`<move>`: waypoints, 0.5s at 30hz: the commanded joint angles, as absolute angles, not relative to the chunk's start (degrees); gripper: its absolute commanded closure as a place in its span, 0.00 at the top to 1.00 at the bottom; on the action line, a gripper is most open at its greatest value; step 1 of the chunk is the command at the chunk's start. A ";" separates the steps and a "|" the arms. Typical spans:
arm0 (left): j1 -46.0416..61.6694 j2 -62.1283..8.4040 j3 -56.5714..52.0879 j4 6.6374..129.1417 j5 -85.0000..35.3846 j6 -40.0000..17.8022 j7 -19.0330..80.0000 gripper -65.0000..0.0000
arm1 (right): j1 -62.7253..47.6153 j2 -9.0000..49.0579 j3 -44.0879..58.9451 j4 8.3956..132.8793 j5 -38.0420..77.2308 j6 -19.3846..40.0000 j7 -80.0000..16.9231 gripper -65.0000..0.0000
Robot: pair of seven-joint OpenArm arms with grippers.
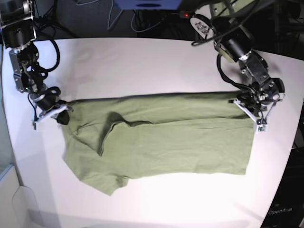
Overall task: Fold the T-shirt properly
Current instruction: 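Grasp the folded edge again and drag it back toward the robot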
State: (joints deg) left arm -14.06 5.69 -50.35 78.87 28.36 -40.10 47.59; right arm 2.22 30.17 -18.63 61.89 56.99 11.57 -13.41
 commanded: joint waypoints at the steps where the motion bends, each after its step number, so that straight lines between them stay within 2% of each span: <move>1: -13.76 5.32 -50.33 79.43 29.23 -40.00 48.84 0.03 | 0.04 31.34 -18.86 62.81 55.69 9.71 -18.07 0.04; 9: -10.59 5.67 -50.33 81.10 29.41 -40.00 49.10 0.03 | -11.91 31.52 -12.35 76.26 55.60 9.63 -17.10 0.04; 15: -5.49 7.08 -50.33 86.37 29.05 -40.00 49.10 0.03 | -17.45 31.52 -10.86 79.78 55.60 9.71 -16.57 0.04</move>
State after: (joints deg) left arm -5.82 7.05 -50.15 86.35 27.16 -39.88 46.15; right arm -17.23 30.63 -10.98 79.61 55.96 10.50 -14.35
